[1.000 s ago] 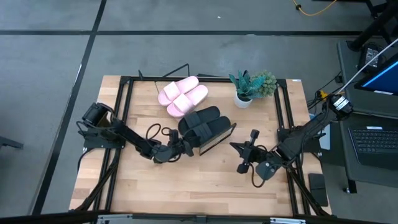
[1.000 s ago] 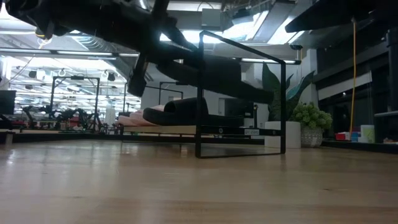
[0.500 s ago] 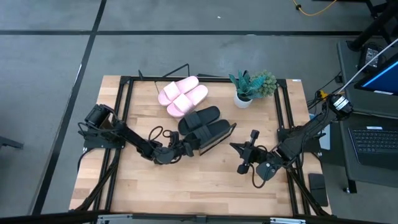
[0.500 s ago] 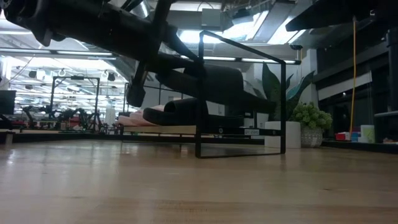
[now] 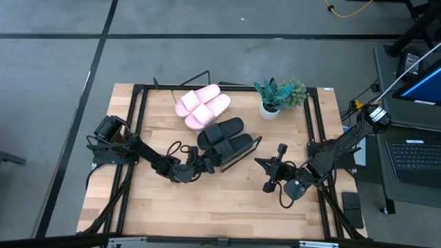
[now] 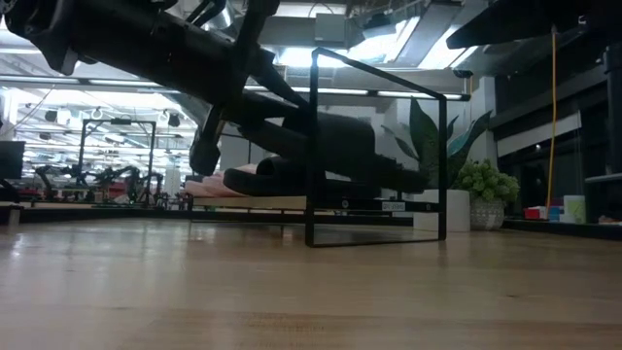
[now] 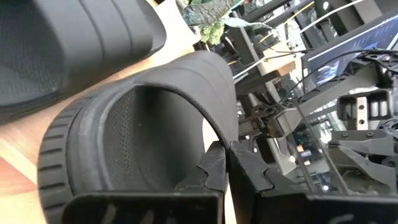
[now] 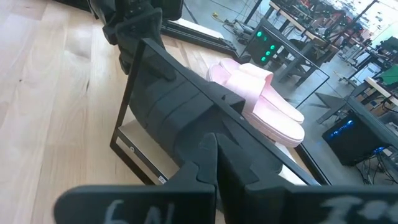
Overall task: Pick and place slides into the shelf
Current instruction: Put the black slides on the shelf
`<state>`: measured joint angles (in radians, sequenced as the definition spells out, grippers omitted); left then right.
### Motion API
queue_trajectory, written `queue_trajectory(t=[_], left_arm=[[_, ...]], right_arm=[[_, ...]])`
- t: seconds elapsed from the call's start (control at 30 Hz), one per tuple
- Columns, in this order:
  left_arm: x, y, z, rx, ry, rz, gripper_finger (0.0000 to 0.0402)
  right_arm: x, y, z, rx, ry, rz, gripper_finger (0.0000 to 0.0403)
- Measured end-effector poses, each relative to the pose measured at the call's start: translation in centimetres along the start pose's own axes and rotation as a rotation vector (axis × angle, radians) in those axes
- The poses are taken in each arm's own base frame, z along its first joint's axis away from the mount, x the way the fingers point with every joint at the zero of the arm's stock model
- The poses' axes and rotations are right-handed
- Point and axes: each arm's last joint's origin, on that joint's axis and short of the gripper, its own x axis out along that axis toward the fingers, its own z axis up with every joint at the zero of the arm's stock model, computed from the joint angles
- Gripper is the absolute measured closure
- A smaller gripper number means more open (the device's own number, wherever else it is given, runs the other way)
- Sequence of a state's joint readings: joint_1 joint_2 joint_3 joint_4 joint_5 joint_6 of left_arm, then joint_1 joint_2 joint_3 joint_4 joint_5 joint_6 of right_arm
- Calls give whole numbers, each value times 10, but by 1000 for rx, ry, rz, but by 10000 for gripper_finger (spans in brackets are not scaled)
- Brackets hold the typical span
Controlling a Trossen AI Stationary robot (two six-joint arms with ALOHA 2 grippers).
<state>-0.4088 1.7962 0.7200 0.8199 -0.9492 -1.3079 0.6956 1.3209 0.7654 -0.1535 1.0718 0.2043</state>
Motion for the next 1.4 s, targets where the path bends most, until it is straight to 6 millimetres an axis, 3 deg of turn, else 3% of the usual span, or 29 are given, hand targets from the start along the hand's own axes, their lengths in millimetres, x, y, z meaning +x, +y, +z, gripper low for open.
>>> queue_trajectory(t=[0.67,1.03,1.4], left_arm=[[0,2,0,-3,-23,22,401],[5,-11,-3,65,-25,52,401],[5,-5,-4,42,-36,90,401]], right_arm=[[0,0,1,4,-3,0,401],[0,0,1,0,-3,-1,401],[0,0,1,2,-3,-1,401]])
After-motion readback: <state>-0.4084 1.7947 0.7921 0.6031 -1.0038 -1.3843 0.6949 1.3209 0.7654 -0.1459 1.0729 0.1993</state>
